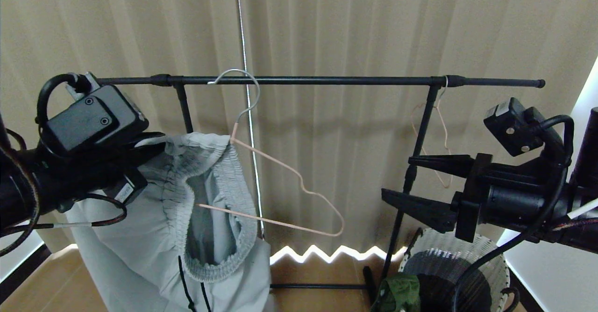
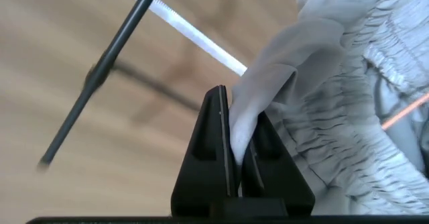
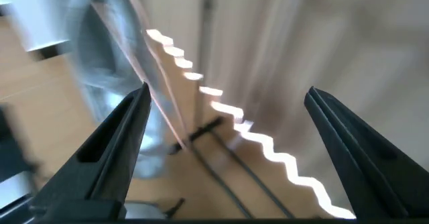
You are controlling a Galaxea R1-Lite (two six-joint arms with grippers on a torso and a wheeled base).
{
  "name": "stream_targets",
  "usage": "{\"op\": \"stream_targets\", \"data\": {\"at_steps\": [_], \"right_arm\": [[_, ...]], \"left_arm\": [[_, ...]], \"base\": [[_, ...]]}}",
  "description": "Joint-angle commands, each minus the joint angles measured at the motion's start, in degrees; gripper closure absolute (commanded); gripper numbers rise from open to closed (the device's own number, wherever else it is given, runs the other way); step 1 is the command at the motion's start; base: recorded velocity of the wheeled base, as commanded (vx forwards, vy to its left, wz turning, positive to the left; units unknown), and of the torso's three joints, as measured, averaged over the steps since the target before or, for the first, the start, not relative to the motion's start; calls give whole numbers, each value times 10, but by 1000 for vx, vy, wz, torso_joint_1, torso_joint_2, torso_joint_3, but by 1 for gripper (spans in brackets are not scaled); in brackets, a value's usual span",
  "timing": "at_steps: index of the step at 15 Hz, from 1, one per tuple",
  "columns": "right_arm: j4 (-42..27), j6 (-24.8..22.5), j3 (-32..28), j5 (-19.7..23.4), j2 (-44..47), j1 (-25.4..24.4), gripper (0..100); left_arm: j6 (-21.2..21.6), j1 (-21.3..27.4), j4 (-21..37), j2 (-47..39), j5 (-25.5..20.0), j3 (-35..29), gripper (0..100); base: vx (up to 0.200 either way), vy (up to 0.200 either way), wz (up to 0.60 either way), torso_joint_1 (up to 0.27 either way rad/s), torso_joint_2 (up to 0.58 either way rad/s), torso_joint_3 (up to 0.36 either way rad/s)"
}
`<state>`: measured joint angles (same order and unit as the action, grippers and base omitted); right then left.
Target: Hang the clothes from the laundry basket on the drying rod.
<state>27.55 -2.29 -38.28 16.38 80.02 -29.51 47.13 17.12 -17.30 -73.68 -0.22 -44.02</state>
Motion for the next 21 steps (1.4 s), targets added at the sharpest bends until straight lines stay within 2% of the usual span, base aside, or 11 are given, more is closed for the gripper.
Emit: {"op": "stream_targets", "data": {"at_steps": [1, 2, 3, 4, 5, 7, 10, 11, 14, 17, 21], "right_arm": [[0, 0, 5, -11, -3, 6, 0], [0, 0, 5, -26, -3, 6, 0], [0, 0, 5, -26, -3, 6, 0], [-1, 1, 15, -44, 0, 5, 0], [-1, 0, 21, -48, 1, 3, 0], [-9, 3, 24, -61, 5, -35, 0], [-7, 28, 15, -87, 34, -107, 0], [-5, 47, 3, -96, 48, -128, 0], [6, 82, -43, -119, 87, -160, 0], [73, 87, -55, -129, 135, -178, 0], [116, 86, -58, -140, 167, -206, 0]], "left_arm": [[-5, -5, 0, 13, 21, 9, 100], [-22, -8, 0, 13, 40, 9, 100], [-22, -8, 0, 13, 40, 9, 100], [-62, -8, 0, 10, 88, 6, 100], [-71, -8, 0, 10, 93, 7, 100], [-119, -4, 1, 11, 95, 5, 100], [-213, 9, 1, 4, 94, -19, 100], [-248, 17, 1, -5, 95, -29, 100], [-317, 48, 0, -11, 94, -46, 100], [-345, 81, -2, -12, 94, -48, 100], [-346, 96, -3, -20, 94, -59, 100]], "base": [[0, 0, 0, 0, 0, 0], [0, 0, 0, 0, 0, 0], [0, 0, 0, 0, 0, 0], [0, 0, 0, 0, 0, 0], [0, 0, 0, 0, 0, 0], [0, 0, 0, 0, 0, 0], [0, 0, 0, 0, 0, 0], [0, 0, 0, 0, 0, 0], [0, 0, 0, 0, 0, 0], [0, 0, 0, 0, 0, 0], [0, 0, 0, 0, 0, 0]]}}
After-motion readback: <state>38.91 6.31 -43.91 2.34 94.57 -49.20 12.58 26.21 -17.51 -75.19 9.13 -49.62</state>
